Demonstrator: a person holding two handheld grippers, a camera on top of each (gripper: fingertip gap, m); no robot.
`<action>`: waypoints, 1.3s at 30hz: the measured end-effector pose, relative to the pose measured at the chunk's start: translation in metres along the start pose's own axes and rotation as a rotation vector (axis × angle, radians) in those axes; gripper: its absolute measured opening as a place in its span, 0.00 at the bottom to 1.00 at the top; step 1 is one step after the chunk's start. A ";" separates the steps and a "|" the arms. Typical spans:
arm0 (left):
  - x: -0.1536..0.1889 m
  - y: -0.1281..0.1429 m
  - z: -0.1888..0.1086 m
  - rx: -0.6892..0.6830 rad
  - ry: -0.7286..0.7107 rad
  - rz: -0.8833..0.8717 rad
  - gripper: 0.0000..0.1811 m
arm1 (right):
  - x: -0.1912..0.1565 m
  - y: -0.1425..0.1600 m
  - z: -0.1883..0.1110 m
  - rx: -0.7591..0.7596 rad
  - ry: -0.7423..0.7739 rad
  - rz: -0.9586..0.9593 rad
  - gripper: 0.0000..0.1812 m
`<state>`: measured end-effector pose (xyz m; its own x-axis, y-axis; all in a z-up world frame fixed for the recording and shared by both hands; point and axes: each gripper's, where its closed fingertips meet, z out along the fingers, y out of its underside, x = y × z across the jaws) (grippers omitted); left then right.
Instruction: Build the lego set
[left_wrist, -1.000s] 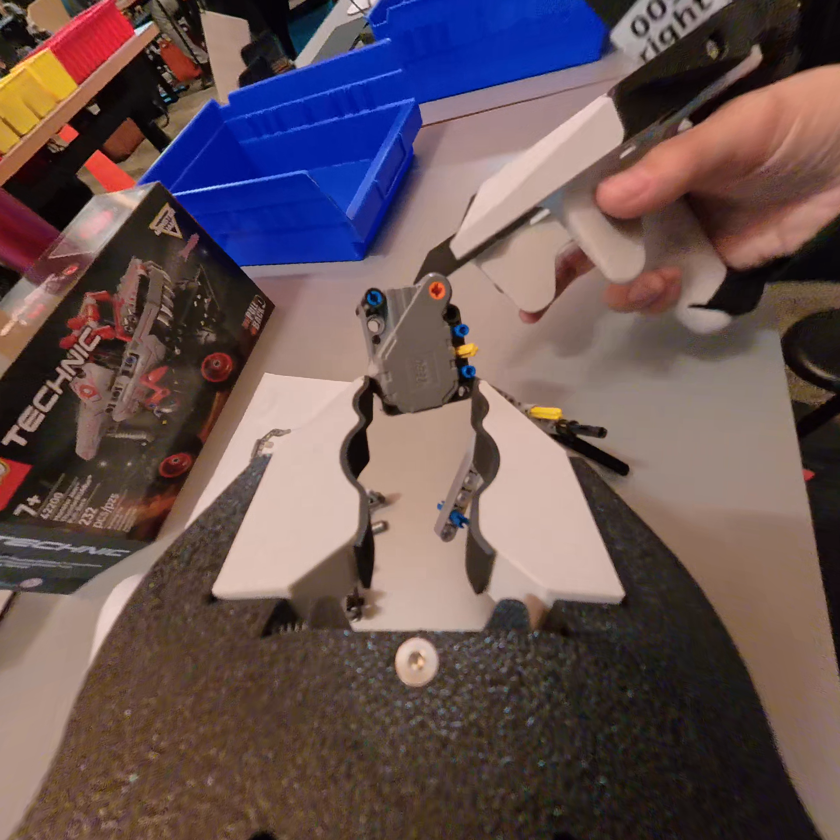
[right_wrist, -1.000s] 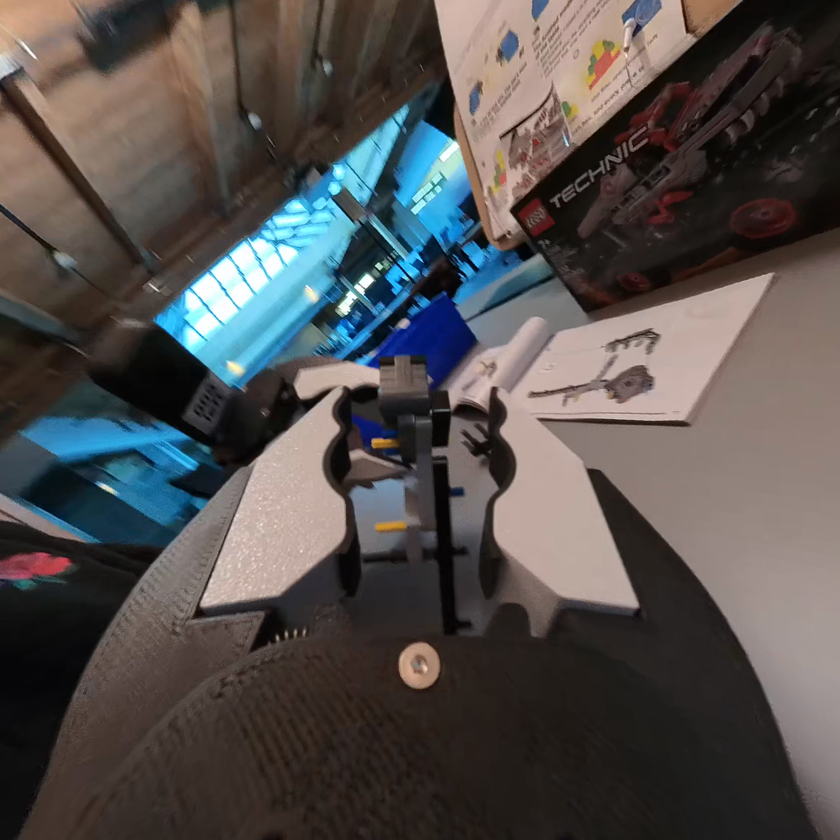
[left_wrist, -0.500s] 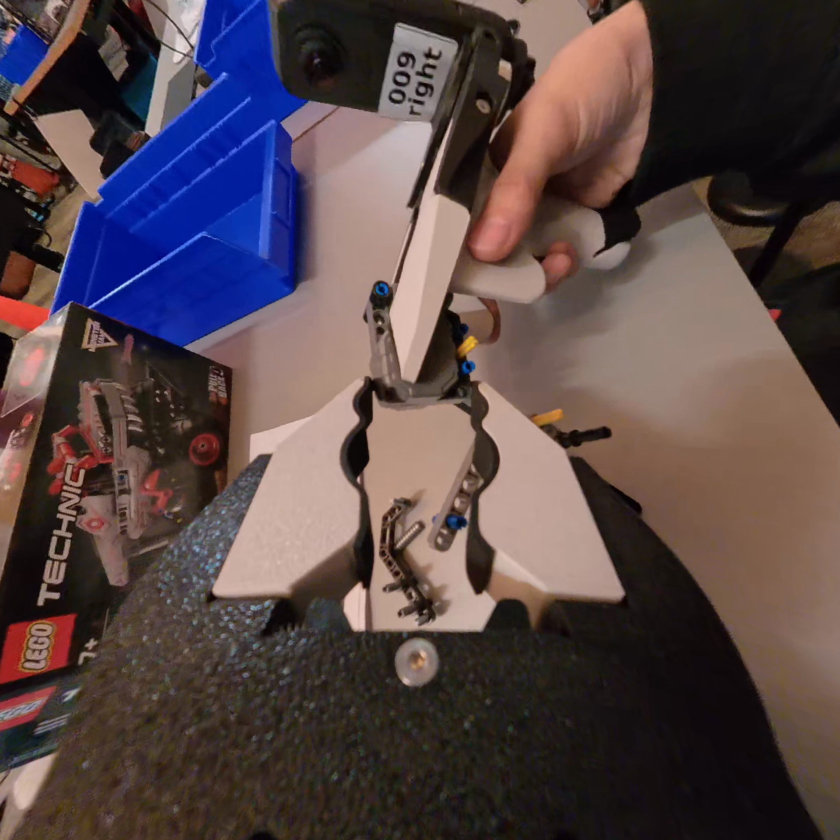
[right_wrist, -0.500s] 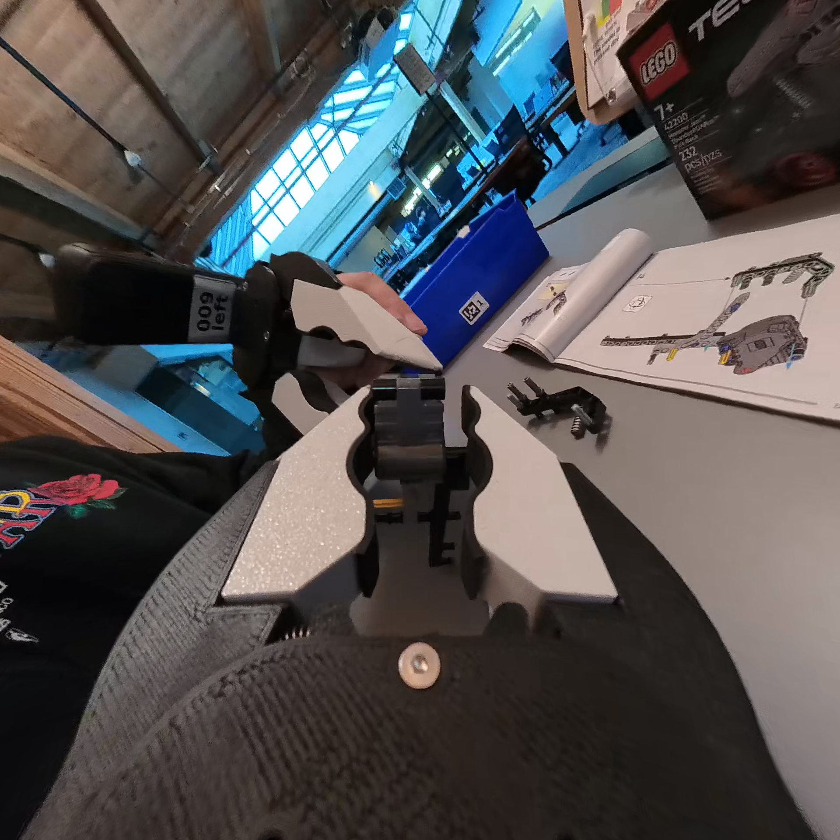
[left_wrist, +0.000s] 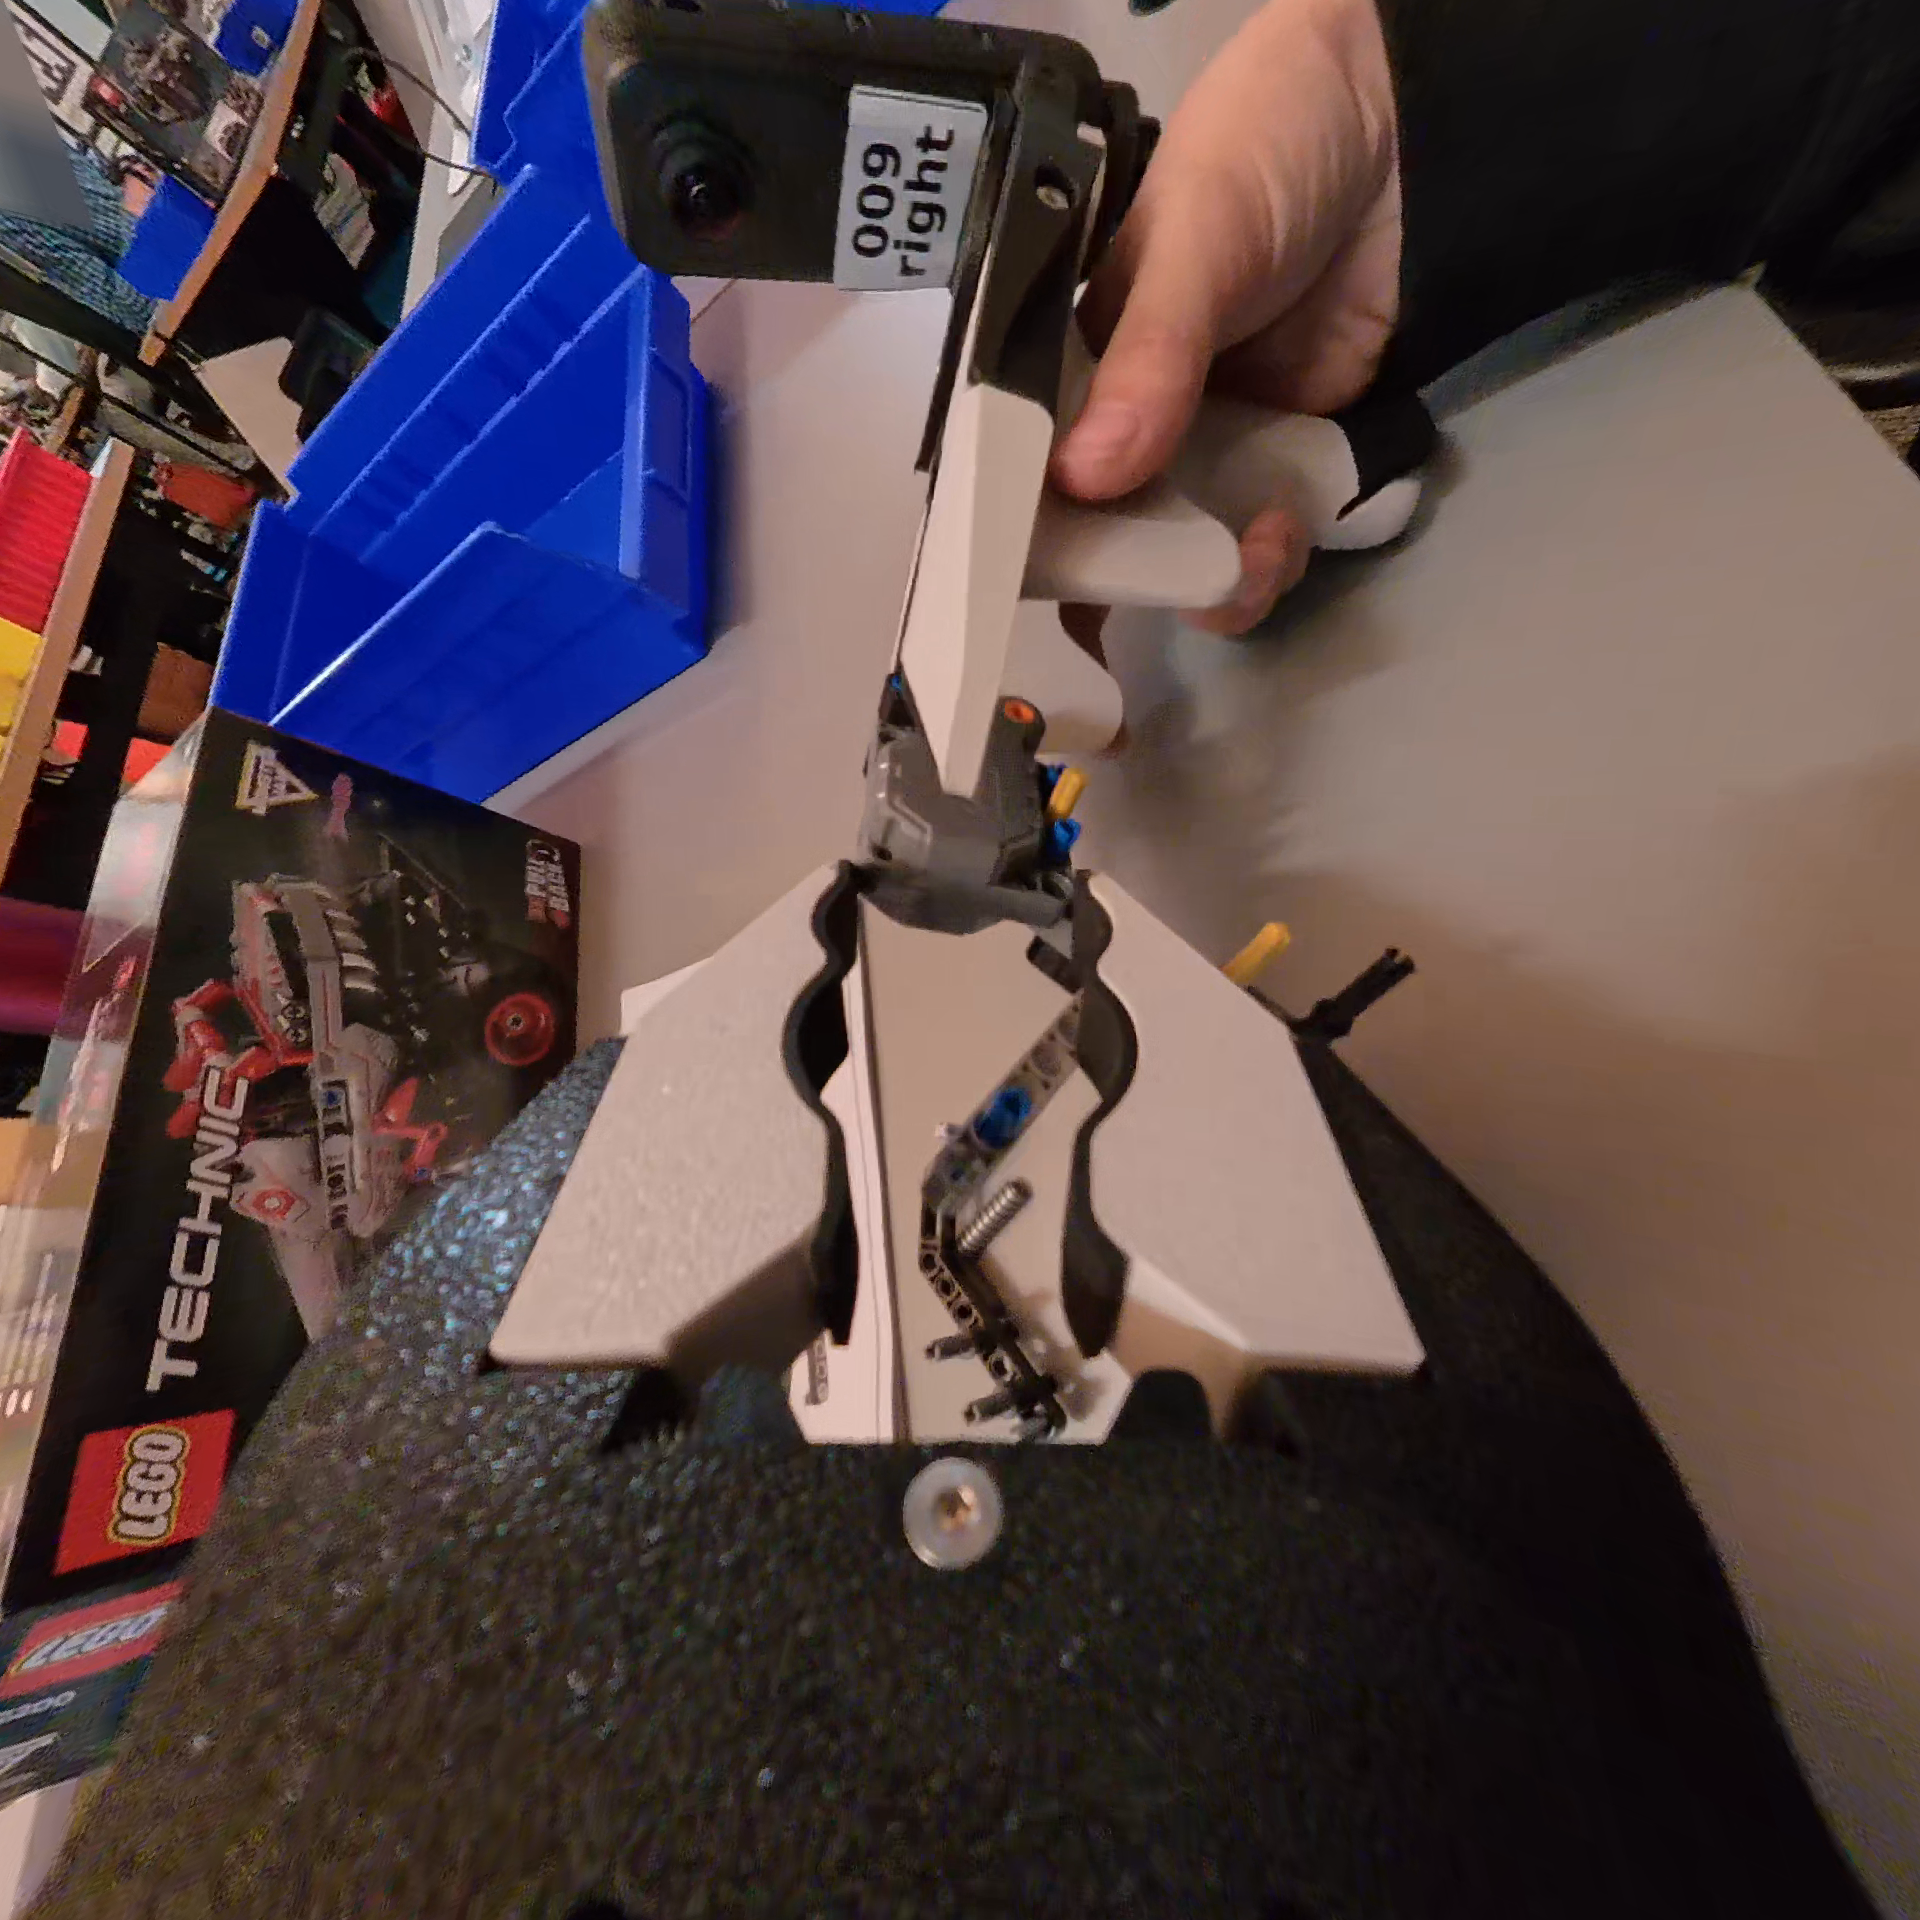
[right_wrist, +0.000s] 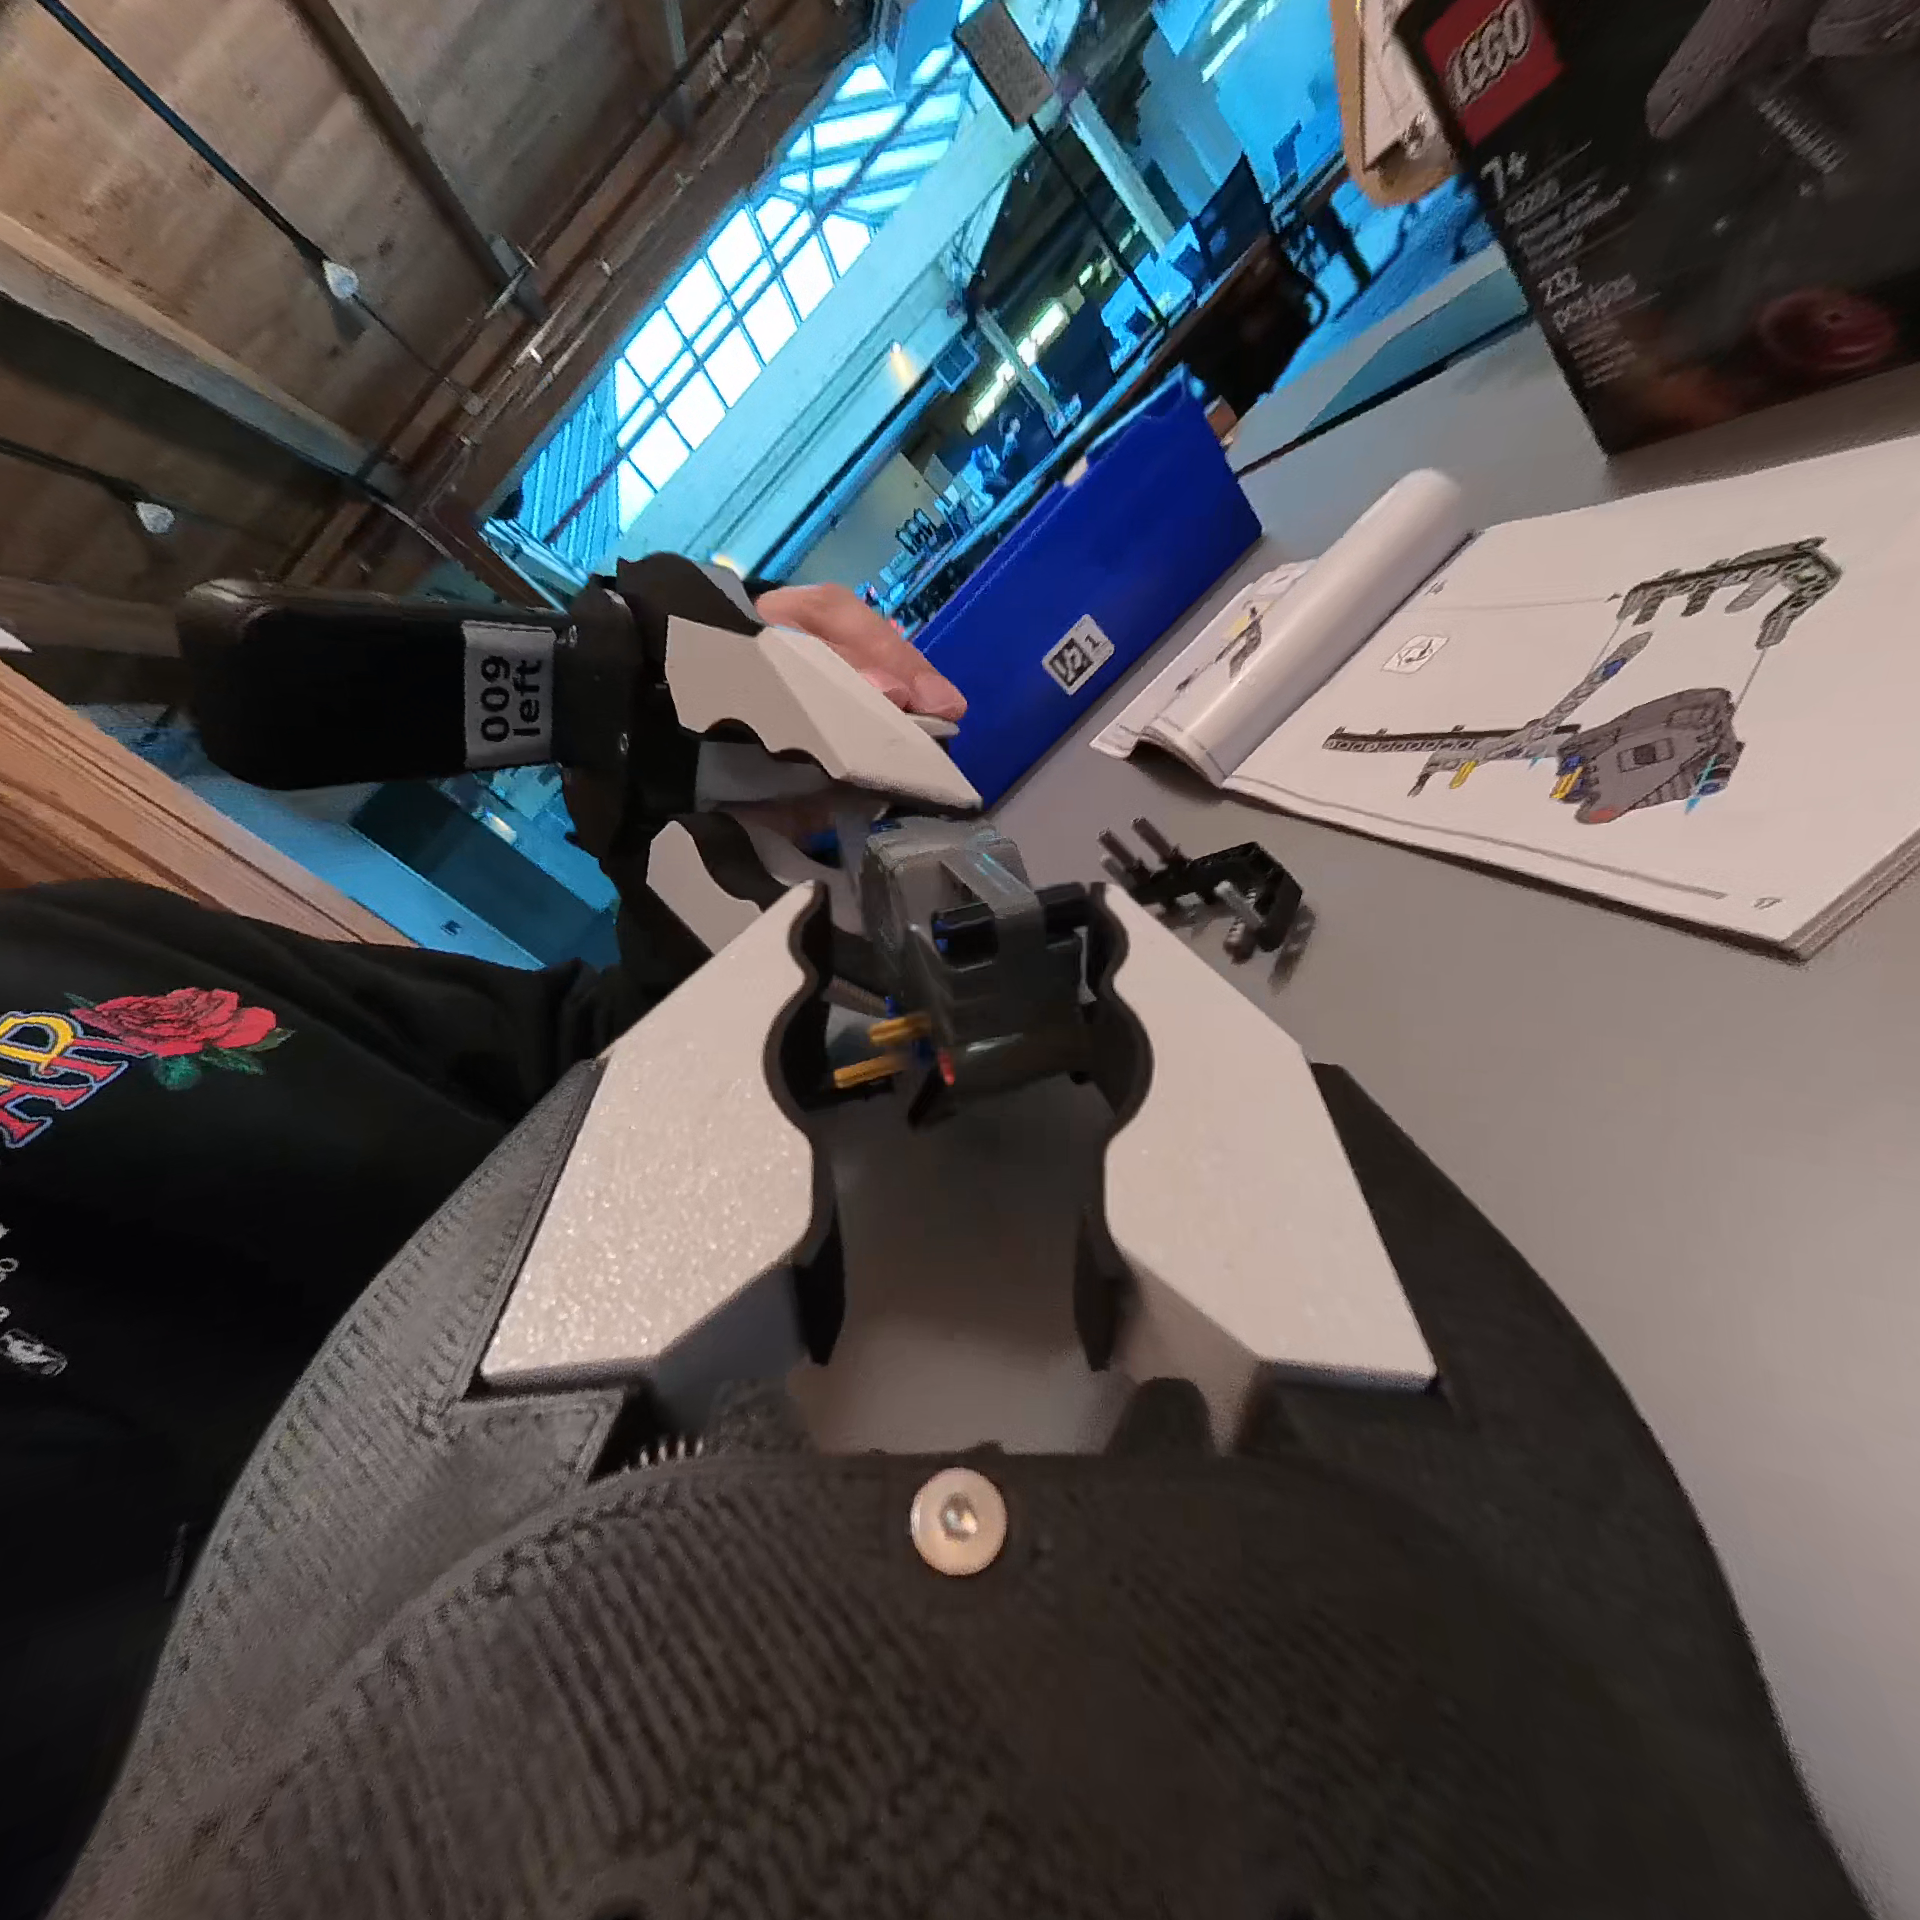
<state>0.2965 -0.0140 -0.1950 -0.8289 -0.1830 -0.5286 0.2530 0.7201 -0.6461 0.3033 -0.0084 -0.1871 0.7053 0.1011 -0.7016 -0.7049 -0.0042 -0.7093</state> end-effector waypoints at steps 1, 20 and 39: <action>-0.001 0.002 -0.001 0.004 -0.001 -0.007 0.22 | 0.003 -0.002 0.000 0.020 -0.006 0.006 0.27; -0.005 0.009 -0.006 0.133 -0.070 -0.064 0.22 | 0.004 -0.005 0.010 -0.012 -0.131 0.070 0.16; -0.013 0.013 -0.008 0.159 -0.130 -0.075 0.21 | 0.006 -0.014 0.009 0.030 -0.113 0.032 0.20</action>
<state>0.3063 0.0032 -0.1917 -0.7795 -0.3245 -0.5358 0.2770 0.5886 -0.7595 0.3167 0.0011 -0.1814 0.6711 0.2130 -0.7101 -0.7298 0.0208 -0.6834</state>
